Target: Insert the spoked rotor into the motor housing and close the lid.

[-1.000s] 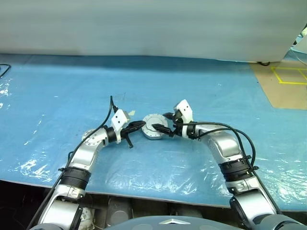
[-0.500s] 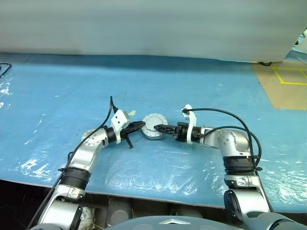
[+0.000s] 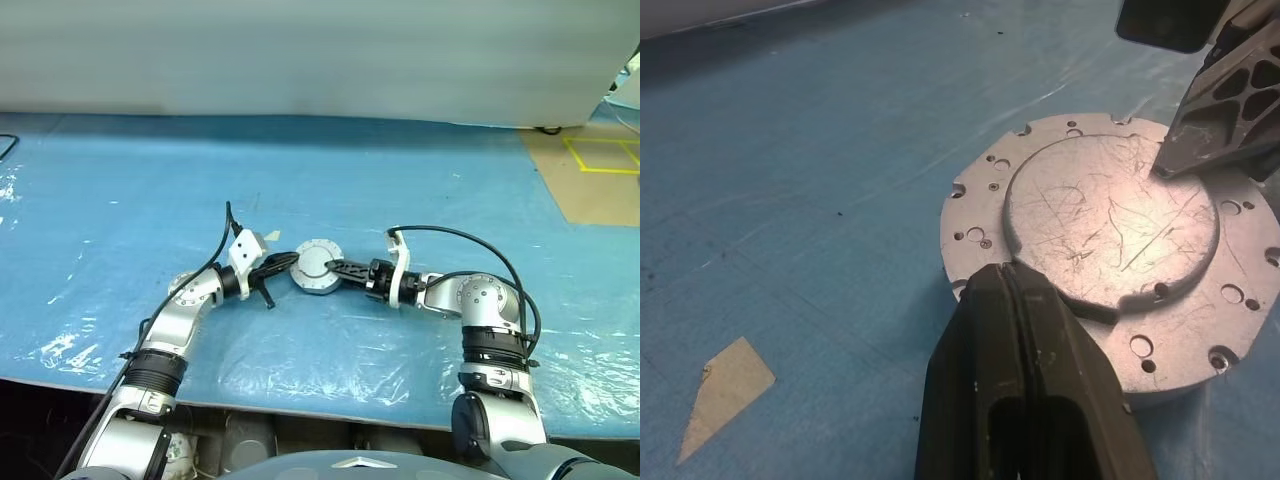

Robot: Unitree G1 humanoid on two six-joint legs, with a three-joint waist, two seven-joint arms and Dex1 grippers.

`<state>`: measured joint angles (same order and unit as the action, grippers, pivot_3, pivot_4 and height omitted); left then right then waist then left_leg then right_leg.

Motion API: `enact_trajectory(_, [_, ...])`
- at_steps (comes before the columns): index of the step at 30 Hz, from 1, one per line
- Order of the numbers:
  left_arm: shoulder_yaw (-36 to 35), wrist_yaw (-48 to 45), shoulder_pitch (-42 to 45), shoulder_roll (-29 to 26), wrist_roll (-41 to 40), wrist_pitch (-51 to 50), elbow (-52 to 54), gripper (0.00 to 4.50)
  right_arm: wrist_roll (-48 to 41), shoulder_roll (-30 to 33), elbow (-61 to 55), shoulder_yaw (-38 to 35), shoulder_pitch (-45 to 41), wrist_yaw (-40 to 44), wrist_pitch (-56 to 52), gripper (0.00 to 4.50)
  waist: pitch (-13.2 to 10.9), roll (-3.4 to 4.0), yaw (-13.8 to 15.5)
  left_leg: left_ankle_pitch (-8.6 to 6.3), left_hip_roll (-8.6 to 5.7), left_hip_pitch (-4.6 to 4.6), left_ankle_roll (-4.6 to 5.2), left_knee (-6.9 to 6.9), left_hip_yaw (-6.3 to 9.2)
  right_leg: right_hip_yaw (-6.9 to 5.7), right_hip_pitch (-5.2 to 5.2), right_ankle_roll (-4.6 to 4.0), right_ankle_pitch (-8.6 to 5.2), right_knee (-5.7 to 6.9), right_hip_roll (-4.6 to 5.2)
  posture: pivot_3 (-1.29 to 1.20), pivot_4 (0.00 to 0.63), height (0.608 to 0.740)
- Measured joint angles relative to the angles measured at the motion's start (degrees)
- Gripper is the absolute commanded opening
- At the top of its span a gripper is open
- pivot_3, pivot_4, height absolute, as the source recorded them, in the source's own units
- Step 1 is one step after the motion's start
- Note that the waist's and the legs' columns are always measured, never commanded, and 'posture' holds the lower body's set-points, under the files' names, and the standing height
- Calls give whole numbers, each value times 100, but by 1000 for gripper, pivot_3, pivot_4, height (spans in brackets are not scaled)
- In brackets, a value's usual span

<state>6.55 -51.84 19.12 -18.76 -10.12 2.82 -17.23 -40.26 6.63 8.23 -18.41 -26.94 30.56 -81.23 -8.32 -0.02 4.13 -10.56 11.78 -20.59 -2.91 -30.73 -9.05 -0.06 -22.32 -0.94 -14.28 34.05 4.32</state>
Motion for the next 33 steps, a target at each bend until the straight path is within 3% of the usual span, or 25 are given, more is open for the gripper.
enact_trajectory(6, [-73, 163, 11, 121, -29, 89, -54, 0, -52, 23, -19, 53, 22, 38, -126, 2402, -1, 1, -14, 0, 0, -4, -1, 0, -2, -4, -6, 1, 2, 0, -4, 0, 150, 740])
enact_trajectory(12, [-545, 503, 92, 499, -602, -384, -184, 0, -127, -127, -16, -36, 21, 28, -115, 2402, -3, 1, -31, 1, 0, -52, -2, -13, -9, -4, -70, 9, 25, 35, -9, 0, 150, 740])
enact_trajectory(22, [-1710, 903, 173, 755, -2276, -1978, 195, 0, -706, -847, 353, -1348, -365, -622, 137, 2402, -37, -1, 21, 0, 2, -94, -3, -36, -6, -18, -105, -1, 19, 67, -6, 0, 150, 740])
enact_trajectory(25, [-1824, 1045, 143, 846, -2513, -2258, 275, 571, -882, -947, 377, -1542, -422, -794, 246, 2402, -38, -2, 22, 1, 3, -97, -2, -36, -5, -20, -105, 0, 19, 66, -6, 0, 150, 740])
enact_trajectory(33, [-2063, 1366, 33, 1177, -3267, -3018, 652, 3315, -1173, -1084, 451, -1689, -424, -1133, 459, 2402, -46, -7, -2, 1, 2, -99, -3, -37, 2, -24, -105, 0, 20, 66, -7, 0, 150, 740])
